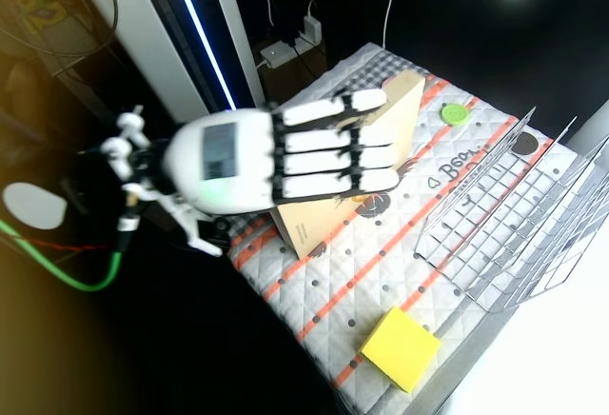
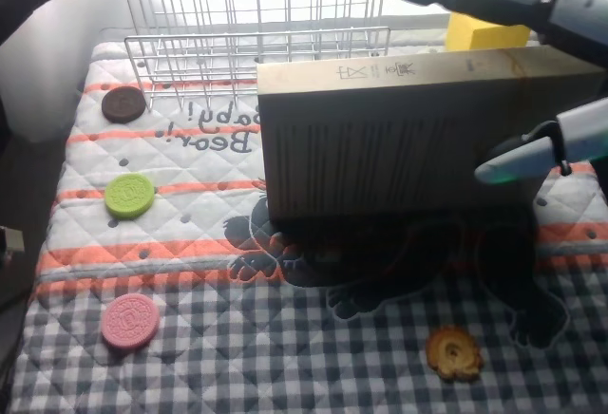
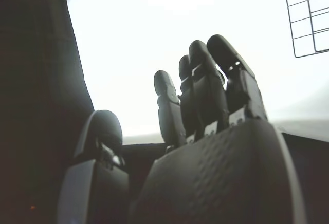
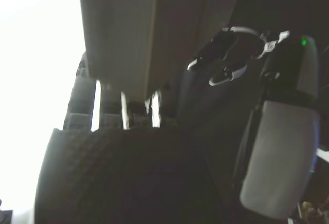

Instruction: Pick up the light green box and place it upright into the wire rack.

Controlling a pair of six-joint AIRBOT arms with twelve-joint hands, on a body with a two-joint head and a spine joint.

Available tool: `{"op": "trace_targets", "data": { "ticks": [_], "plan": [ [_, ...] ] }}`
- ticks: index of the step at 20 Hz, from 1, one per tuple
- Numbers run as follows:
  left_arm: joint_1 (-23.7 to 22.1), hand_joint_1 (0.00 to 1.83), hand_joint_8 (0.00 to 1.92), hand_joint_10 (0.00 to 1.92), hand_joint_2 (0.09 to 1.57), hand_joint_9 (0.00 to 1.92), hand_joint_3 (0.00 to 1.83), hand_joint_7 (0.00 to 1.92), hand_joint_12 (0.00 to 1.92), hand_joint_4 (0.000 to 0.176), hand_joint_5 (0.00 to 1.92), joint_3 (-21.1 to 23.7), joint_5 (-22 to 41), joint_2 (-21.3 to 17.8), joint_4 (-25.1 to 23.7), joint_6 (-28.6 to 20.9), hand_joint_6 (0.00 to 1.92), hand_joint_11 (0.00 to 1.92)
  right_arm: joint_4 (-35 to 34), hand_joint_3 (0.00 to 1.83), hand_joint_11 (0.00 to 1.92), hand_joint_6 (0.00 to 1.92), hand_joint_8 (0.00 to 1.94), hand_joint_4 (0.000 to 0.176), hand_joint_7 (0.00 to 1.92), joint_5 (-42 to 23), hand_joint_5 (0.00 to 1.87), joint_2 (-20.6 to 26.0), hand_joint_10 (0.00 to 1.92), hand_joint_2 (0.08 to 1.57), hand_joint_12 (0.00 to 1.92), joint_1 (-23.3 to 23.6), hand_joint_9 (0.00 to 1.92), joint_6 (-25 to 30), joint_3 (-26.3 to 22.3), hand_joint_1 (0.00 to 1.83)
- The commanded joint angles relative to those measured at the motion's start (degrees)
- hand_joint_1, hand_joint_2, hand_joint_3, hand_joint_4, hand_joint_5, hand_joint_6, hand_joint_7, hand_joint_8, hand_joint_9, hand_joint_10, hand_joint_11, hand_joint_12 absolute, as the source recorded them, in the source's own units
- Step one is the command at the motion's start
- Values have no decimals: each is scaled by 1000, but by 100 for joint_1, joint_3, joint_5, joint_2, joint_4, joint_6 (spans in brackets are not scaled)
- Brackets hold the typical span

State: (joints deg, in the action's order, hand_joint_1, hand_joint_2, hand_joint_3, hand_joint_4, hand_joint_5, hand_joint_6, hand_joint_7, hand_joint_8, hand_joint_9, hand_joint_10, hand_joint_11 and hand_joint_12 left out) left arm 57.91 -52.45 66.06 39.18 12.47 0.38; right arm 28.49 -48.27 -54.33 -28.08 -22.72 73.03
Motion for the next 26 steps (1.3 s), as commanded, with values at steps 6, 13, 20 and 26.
{"op": "trace_targets", "data": {
  "ticks": [6,13,20,26],
  "plan": [
    [-44,482,3,7,1135,467,0,413,975,108,536,-45,697,21,47,-38,2,0,428,1,143,2,4,131,155,149,69,-100,14,829,88,382,169,12,95,743],
    [-43,424,2,3,1144,455,0,412,997,108,540,-27,779,18,12,-38,4,0,443,2,384,8,10,0,824,240,768,-328,38,922,1021,215,787,12,392,864],
    [-42,475,1,1,1138,467,0,419,1054,107,553,-19,796,21,6,-38,3,0,275,1,1021,931,908,0,1133,233,897,-413,147,1104,1213,120,1402,12,496,1271],
    [-39,450,0,1,1150,447,1,401,949,111,531,-20,792,25,16,-38,0,0,79,0,1156,1021,991,0,1087,-247,839,-402,80,1131,901,219,1394,12,416,1263]
  ]
}}
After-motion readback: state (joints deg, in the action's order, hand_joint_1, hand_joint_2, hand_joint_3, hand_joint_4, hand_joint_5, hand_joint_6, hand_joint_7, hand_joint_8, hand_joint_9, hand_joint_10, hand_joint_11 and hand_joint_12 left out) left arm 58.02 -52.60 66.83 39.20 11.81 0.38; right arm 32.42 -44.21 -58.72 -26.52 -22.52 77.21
